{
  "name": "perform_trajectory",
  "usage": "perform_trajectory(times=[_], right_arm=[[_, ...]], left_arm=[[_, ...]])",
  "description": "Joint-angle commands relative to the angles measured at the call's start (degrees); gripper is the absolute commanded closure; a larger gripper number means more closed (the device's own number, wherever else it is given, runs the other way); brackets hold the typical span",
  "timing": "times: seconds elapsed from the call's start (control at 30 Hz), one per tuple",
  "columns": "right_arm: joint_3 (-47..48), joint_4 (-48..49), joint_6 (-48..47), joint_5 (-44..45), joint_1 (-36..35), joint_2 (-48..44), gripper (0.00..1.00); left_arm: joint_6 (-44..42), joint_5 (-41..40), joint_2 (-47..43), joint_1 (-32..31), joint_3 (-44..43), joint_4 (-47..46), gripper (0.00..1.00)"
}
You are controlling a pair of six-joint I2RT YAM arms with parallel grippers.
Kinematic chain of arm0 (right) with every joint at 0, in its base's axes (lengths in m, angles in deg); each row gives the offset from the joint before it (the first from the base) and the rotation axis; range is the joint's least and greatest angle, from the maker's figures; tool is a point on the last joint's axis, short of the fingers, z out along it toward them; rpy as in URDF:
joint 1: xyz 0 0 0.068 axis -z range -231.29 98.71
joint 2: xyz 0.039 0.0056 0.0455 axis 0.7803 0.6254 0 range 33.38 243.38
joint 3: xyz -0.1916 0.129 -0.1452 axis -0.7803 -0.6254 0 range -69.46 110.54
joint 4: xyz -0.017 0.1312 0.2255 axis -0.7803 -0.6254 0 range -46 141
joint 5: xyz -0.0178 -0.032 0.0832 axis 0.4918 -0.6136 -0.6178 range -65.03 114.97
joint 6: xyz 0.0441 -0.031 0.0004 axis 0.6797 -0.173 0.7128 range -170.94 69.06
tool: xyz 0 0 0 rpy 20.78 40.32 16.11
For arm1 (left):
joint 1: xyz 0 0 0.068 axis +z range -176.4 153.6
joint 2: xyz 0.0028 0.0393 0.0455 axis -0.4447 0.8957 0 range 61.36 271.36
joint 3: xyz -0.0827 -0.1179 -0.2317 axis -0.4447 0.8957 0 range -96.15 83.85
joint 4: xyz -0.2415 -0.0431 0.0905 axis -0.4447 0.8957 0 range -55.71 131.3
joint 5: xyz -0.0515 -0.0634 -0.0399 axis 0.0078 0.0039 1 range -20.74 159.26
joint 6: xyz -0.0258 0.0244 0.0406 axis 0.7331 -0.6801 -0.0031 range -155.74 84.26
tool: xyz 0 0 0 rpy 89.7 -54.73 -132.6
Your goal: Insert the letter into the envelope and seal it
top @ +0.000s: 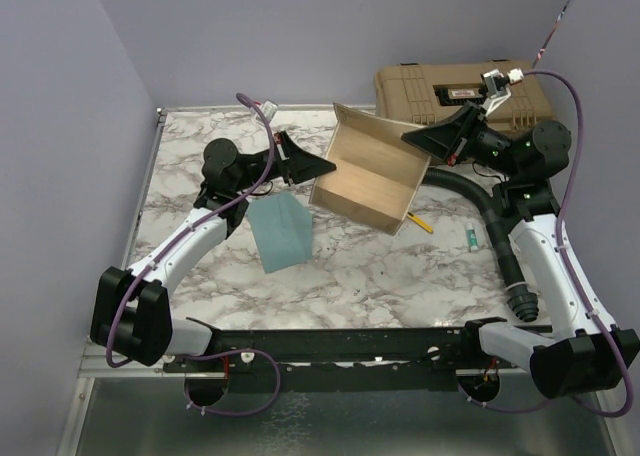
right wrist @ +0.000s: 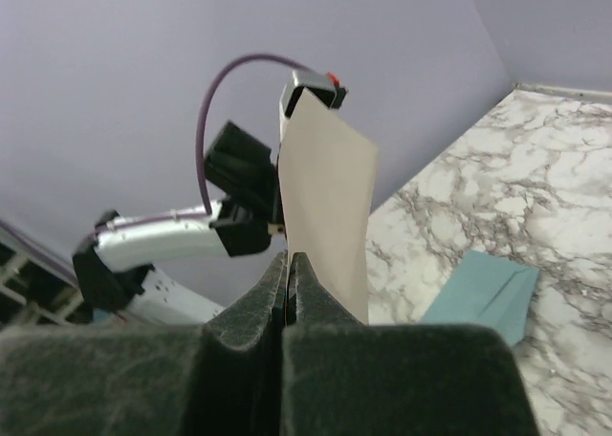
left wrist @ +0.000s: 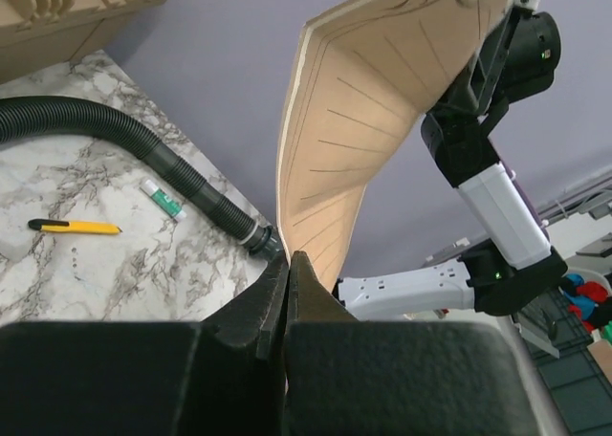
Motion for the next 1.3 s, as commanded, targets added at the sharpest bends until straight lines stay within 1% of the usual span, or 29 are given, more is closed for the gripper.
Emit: perform_trajectory(times=[0.0, 0.07, 0.1, 0.13, 0.17, 0.2, 0.3, 0.37, 0.47, 0.53, 0.63, 0.7, 0.8, 0.87, 0.9, 0.97, 1.07, 1.13, 1.27], right_arm=[[2.2, -2.3, -14.0, -12.5, 0.0, -1.1, 0.99], [3.9, -6.2, -18.3, -17.4, 0.0, -1.0, 0.99], [4.6, -8.3, -20.3, -19.0, 0.0, -1.1, 0.97], [5.3, -10.9, -22.1, -19.7, 0.0, -1.3, 0.9], [5.9, -13.4, -23.7, -20.6, 0.0, -1.6, 0.78], [6.3, -15.1, -25.0, -21.7, 0.0, -1.8, 0.69], [6.9, -19.1, -26.7, -23.5, 0.0, -2.0, 0.33], [8.0, -25.2, -29.9, -21.5, 0.0, -2.0, 0.26], [10.2, -30.7, -32.6, -17.1, 0.0, -1.2, 0.24], [11.2, -33.3, -32.5, -6.9, 0.0, -1.3, 0.24], [9.9, -33.7, -29.8, 8.1, 0.0, -1.4, 0.25], [9.0, -33.0, -28.2, 12.5, 0.0, -1.5, 0.26], [7.2, -28.5, -23.7, 17.2, 0.0, -2.4, 0.26], [6.2, -26.3, -21.0, 18.3, 0.0, -2.0, 0.26], [6.3, -26.5, -20.3, 17.9, 0.0, -1.0, 0.26], [7.8, -29.5, -20.7, 16.3, 0.0, 1.9, 0.27], [9.8, -33.9, -25.4, 9.2, -0.1, 6.9, 0.27], [10.6, -36.6, -28.5, 7.7, -0.1, 9.7, 0.27], [10.5, -36.8, -32.7, 3.5, -0.9, 13.1, 0.29]], left_arm=[[2.6, -2.8, 0.7, 1.0, -2.6, -2.3, 1.0], [2.5, -3.5, 1.4, 1.2, -3.0, -2.1, 1.0], [2.3, -4.0, 1.6, 1.2, -3.2, -1.6, 1.0], [1.9, -4.7, 1.9, 1.2, -3.5, -1.1, 1.0], [1.3, -5.3, 2.2, 1.2, -3.7, -0.3, 1.0], [0.3, -5.8, 2.4, 1.2, -4.0, 0.6, 1.0], [-2.5, -7.1, 3.3, 1.3, -4.9, 3.5, 1.0], [-4.0, -7.0, 3.9, 1.3, -5.3, 3.9, 1.0], [-8.1, -6.6, 3.9, 1.3, -5.5, 4.9, 1.0], [-11.7, -5.9, 3.5, 1.3, -5.1, 5.3, 1.0], [-17.7, -6.4, 3.2, 1.3, -4.7, 9.0, 1.0], [-20.3, -6.1, 2.5, 1.3, -3.9, 9.7, 1.0], [-26.7, -7.4, 0.1, 1.2, -2.0, 11.5, 1.0], [-31.1, -7.1, -0.9, 1.3, -1.6, 12.9, 1.0], [-33.5, -6.4, -1.2, 1.3, -1.6, 13.3, 1.0], [-35.4, -3.7, -1.1, 1.3, -1.9, 13.4, 1.0], [-37.0, 0.2, -0.6, 1.2, -3.2, 13.4, 1.0], [-37.5, 2.4, -0.4, 1.0, -3.9, 13.3, 1.0], [-36.5, 2.5, 0.3, 0.6, -4.8, 13.2, 1.0]])
